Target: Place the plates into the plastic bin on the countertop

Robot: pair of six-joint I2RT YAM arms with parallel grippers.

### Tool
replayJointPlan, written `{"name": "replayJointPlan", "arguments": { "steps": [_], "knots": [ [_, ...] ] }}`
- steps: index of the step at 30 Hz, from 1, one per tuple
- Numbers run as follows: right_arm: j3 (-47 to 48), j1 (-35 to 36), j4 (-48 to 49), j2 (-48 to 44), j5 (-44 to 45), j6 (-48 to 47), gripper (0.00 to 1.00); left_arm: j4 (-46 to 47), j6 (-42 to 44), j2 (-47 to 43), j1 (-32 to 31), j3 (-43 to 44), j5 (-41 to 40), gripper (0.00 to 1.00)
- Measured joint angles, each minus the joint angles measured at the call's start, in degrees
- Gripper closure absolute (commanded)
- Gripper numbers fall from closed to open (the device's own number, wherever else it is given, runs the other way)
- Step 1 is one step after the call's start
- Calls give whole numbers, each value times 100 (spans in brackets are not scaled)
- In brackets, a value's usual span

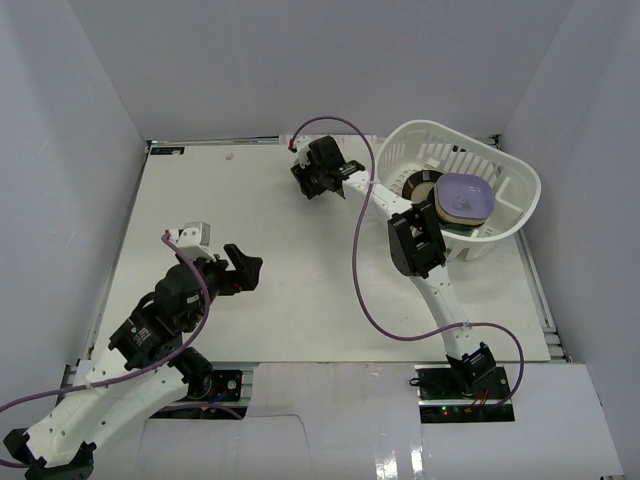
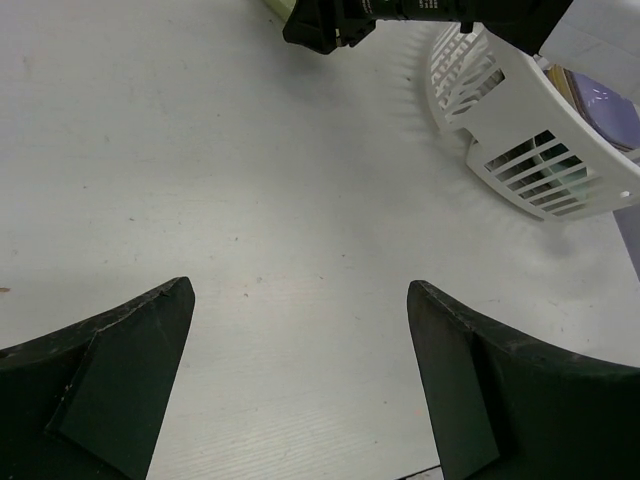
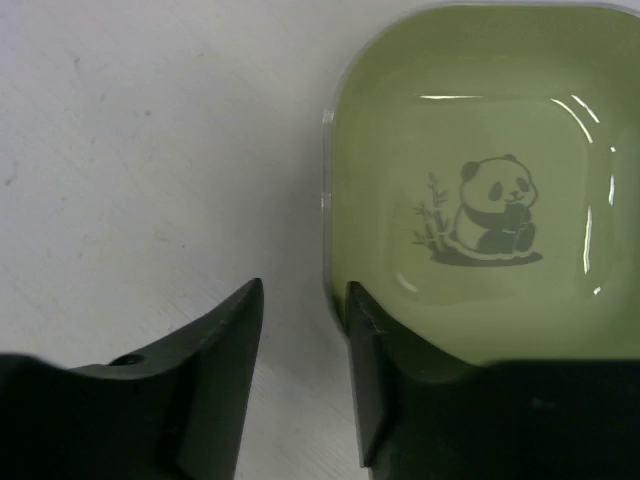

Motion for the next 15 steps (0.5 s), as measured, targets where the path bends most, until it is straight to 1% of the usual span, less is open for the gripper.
{"name": "replayJointPlan", "arguments": {
  "steps": [2,4,5,7,10,12,15],
  "knots": [
    [-2,-2,92,55,61,-7,75,17,42,42,31,0,11,2],
    [-142,11,350,31,90,37,88,37,79,79,90,0,74,2],
    [-271,31,529,-9,109,33,92,52,98,96,136,0,116,2],
    [-588,81,809,-157,149,7,92,92,138,138,273,-2,205,2],
    [-634,216,855,-352,210,-26,92,164,184,195,501,-4,356,2],
    [-702,354,870,-680,225,-74,92,190,205,225,612,-11,450,2],
    [-1082,507,977,-1471,195,-109,92,201,234,251,715,-11,562,2]
  ]
}}
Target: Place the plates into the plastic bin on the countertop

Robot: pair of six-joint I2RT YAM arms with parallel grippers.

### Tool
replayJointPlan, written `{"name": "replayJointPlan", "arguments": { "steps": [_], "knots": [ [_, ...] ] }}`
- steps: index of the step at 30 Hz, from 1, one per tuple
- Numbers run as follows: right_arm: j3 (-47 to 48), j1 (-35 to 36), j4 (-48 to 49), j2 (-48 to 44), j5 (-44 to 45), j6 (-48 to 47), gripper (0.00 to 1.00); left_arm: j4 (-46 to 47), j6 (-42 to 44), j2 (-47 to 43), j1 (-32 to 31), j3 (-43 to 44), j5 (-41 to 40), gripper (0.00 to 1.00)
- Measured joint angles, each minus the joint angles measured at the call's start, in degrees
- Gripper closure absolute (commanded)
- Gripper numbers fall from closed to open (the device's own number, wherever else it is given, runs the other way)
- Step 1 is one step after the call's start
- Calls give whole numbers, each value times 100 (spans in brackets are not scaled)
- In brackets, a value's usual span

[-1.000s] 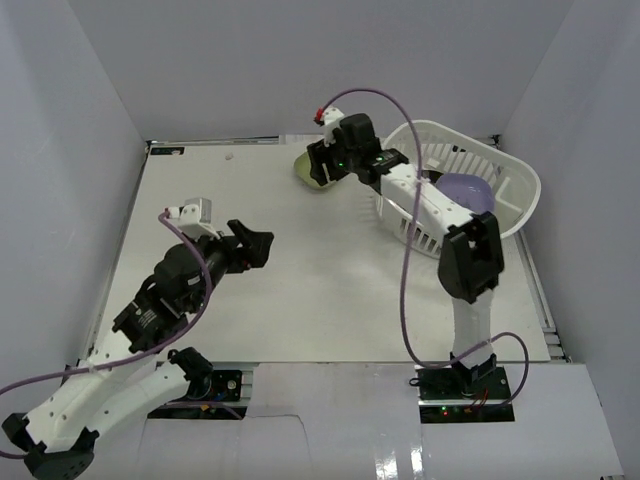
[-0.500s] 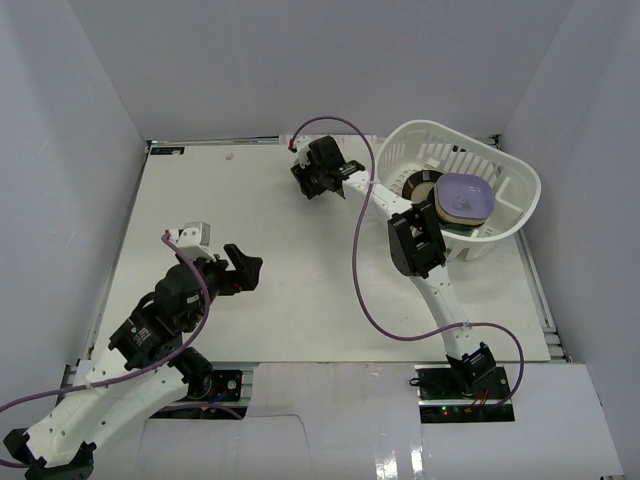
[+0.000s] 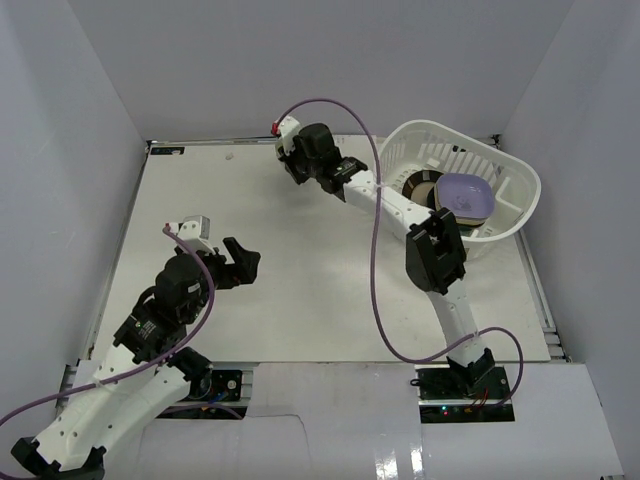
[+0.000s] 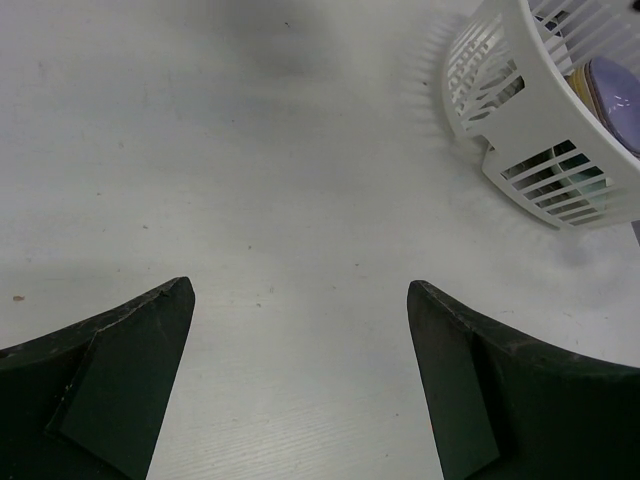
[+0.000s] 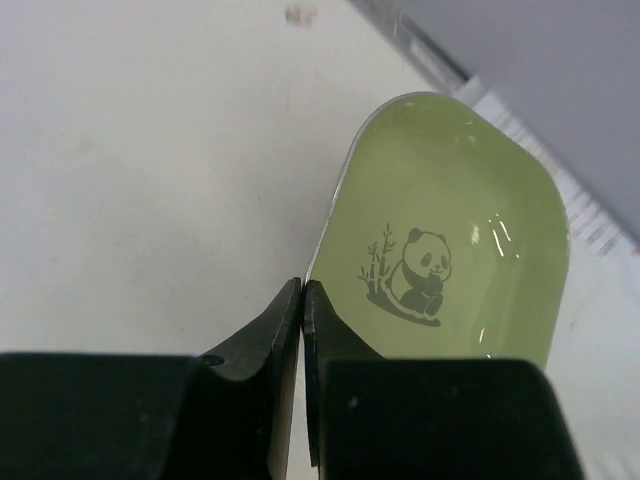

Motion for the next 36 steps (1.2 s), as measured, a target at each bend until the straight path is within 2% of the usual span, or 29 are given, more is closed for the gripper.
{"name": "replayJointPlan", "arguments": {
  "steps": [3,7,13,16,18,21,23,29,30,32,33,34,35,36],
  "knots": [
    [-367,129,190,-916,26,-33,92,26,15,2,46,-2,72,2],
    [-1547,162,616,-2382,363,-87,92,28,22,9,105,-4,157,2],
    [-2227,94,769,-3641,1593,-680,92,81,42,74,155,-7,295,2],
    [-2870,-317,796,-4229,1987,-791,92,157,42,92,170,-20,420,2],
    [-3593,-955,866,-4658,1989,-603,92,245,42,98,177,-37,542,2],
    [-4594,-2006,859,-4953,2109,-181,92,393,52,175,186,-39,772,2],
    [-5101,-2437,807,-4935,2184,48,92,463,66,273,186,-39,896,2],
    [-5668,-2820,719,-4503,1926,479,92,566,122,468,186,-44,1104,2],
    [-5685,-2828,737,-4452,1891,516,85,577,127,470,186,-46,1123,2],
    [-5713,-2835,765,-4437,1853,629,63,597,140,455,186,-55,1139,2],
    [-5713,-2835,772,-4437,1847,688,39,610,142,446,186,-70,1143,2],
    [-5713,-2835,778,-4441,1843,785,28,614,142,442,186,-83,1152,2],
    [-5709,-2833,758,-4461,1840,811,12,623,144,446,188,-96,1163,2],
    [-5705,-2828,682,-4503,1836,905,4,623,146,461,190,-103,1180,2]
  ]
}}
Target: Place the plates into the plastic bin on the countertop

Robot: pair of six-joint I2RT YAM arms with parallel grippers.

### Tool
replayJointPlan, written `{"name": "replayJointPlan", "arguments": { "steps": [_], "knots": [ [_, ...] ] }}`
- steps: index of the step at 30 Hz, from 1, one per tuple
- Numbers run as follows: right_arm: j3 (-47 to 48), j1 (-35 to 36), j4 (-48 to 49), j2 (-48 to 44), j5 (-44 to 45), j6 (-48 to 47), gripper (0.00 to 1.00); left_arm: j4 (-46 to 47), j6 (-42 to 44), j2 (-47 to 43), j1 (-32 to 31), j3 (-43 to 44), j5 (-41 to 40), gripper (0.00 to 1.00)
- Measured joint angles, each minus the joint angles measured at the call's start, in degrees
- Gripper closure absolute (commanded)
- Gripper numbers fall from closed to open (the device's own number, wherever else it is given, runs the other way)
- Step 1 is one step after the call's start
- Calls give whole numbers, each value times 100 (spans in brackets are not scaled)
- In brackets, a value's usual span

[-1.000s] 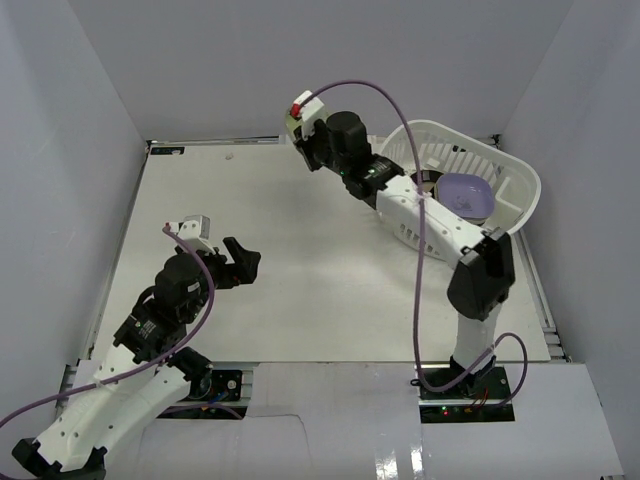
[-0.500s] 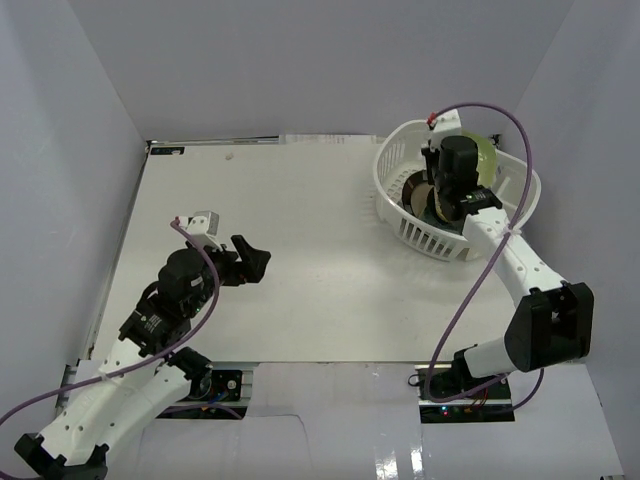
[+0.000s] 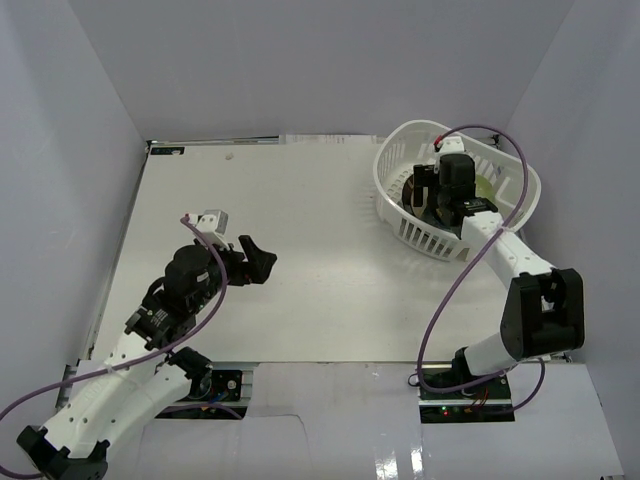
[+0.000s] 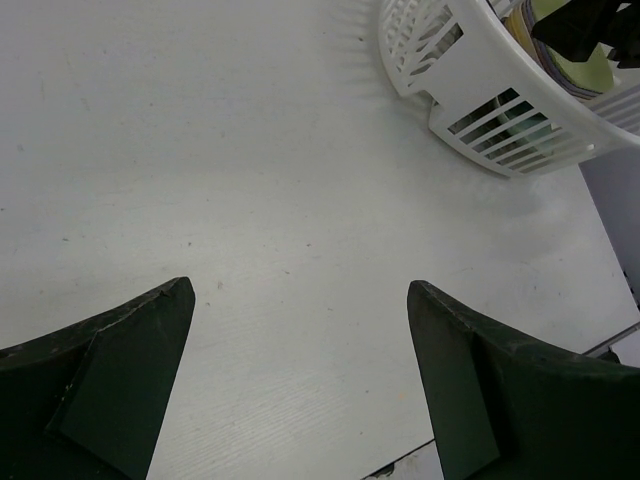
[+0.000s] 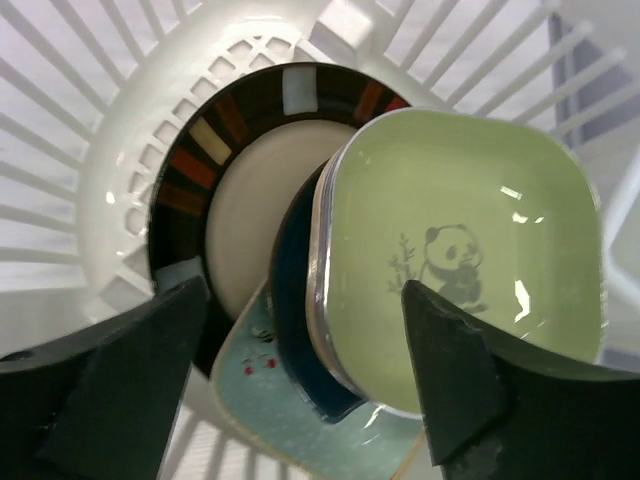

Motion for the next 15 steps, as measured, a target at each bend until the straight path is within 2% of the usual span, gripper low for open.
{"name": "replayJointPlan", "arguments": {
  "steps": [1,2,6,10,15],
  "knots": [
    [9,17,-85,-74,-9,55,9,2,4,22,0,0,20,2],
    [9,57,-175,-203,-22,96,10,9,11,50,0,0,39,2],
    [68,286,-389,-1137,-184,382,10,52,15,157,0,4,146,2],
    [68,758,-299,-2472,-531,667,10,140,13,208,0,190,216,2],
    [-966,901,-90,-4522,-1093,1086,10,350,81,197,0,866,188,2]
  ]
}}
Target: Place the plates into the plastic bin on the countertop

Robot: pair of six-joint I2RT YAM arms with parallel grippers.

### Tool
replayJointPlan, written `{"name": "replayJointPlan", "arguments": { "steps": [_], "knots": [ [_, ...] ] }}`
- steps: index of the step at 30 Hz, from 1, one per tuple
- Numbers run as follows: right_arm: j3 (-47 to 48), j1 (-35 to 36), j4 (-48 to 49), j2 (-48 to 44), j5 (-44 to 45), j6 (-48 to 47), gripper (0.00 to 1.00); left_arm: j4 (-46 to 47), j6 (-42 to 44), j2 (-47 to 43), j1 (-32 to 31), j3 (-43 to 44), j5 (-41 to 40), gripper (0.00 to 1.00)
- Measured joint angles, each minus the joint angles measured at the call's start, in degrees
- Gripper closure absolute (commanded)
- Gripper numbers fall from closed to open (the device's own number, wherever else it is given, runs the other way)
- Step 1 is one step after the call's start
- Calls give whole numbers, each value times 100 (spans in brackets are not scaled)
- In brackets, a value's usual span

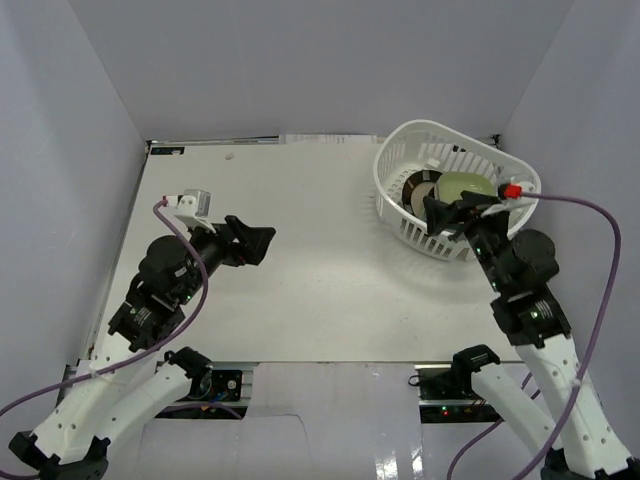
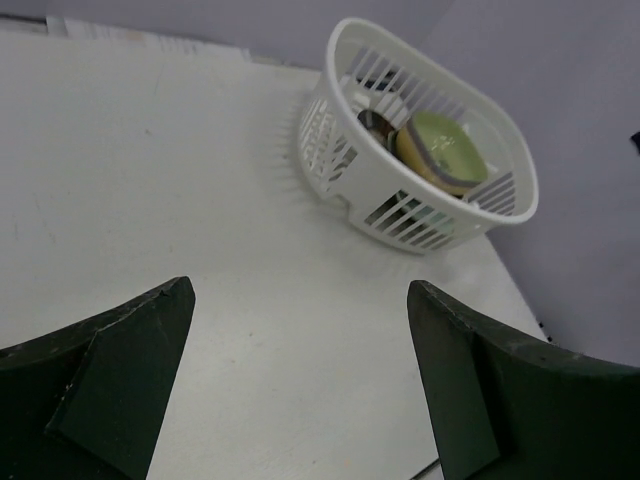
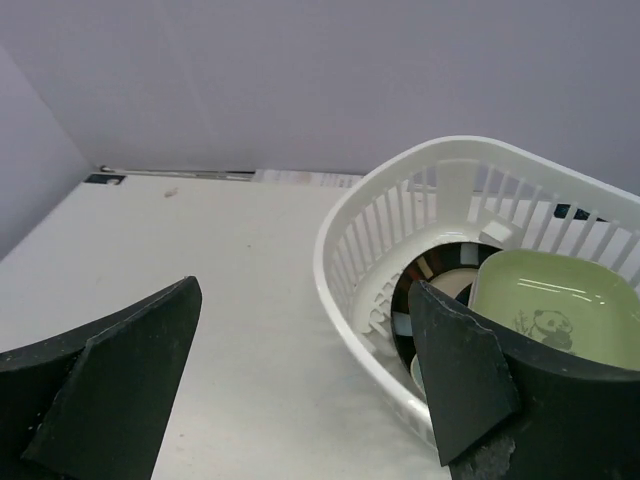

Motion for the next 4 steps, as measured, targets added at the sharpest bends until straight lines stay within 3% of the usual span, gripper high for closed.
{"name": "replayJointPlan", "arguments": {
  "steps": [4],
  "knots": [
    [-802,-2,-39,-1287,-295,227,10,411,85,-232,0,155,-24,2]
  ]
}}
